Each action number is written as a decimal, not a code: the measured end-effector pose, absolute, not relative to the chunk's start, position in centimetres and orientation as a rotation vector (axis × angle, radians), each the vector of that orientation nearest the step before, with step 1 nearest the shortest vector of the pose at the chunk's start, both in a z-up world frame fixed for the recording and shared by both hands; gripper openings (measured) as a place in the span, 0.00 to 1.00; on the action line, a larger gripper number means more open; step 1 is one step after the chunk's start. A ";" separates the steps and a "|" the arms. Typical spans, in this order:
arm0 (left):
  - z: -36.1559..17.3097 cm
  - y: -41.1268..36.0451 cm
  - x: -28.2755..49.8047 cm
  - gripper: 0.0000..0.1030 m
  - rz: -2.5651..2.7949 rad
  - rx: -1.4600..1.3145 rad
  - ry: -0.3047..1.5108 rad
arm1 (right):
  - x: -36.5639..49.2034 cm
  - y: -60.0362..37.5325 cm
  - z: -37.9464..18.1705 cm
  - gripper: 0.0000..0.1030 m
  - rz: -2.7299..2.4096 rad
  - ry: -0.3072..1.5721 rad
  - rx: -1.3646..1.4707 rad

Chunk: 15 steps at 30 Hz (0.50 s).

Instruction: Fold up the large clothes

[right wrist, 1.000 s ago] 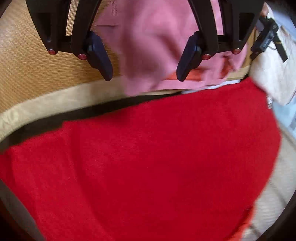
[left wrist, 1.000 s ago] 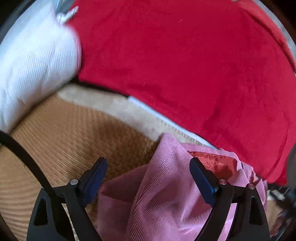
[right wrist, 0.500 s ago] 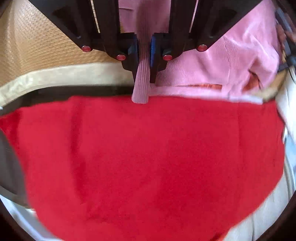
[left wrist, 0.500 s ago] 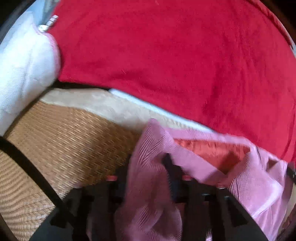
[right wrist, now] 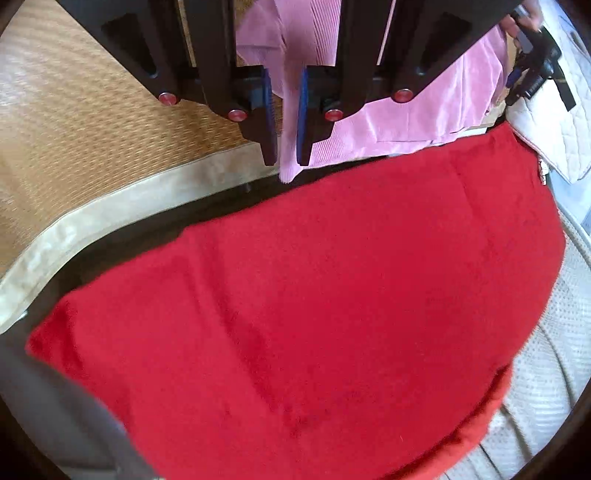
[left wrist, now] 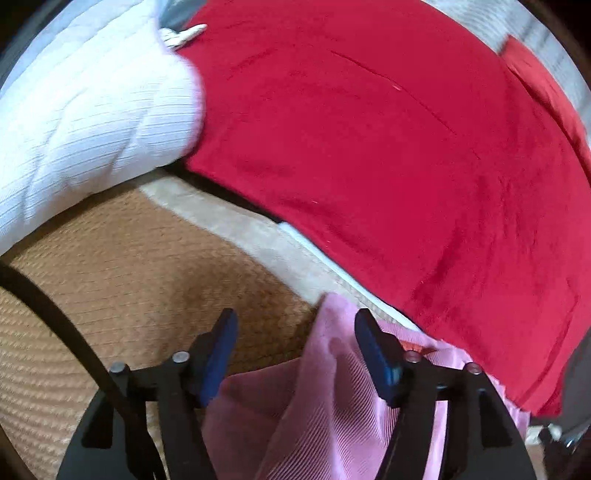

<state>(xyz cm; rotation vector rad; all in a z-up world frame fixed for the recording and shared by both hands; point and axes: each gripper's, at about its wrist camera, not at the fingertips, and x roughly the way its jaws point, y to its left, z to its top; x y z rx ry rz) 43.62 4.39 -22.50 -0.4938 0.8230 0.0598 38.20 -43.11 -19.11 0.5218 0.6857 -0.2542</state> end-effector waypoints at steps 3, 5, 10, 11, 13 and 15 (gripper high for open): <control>-21.1 5.5 42.4 0.65 0.070 -0.469 0.839 | 35.2 -41.5 -18.2 0.13 -0.203 0.692 0.486; -20.0 5.6 41.3 0.65 0.058 -0.432 0.840 | 33.2 -39.8 -18.1 0.13 -0.148 0.700 0.445; -18.1 5.5 35.7 0.79 0.056 -0.298 0.798 | 29.9 -36.7 -19.7 0.13 0.016 0.746 0.516; -17.8 5.2 34.3 0.79 0.057 -0.260 0.799 | 29.8 -36.1 -19.8 0.13 0.044 0.762 0.538; -17.8 5.4 32.8 0.79 0.058 -0.229 0.803 | 29.7 -34.4 -20.3 0.14 0.100 0.776 0.554; -17.6 5.6 30.4 0.79 0.058 -0.229 0.791 | 29.3 -32.6 -19.7 0.17 0.136 0.771 0.516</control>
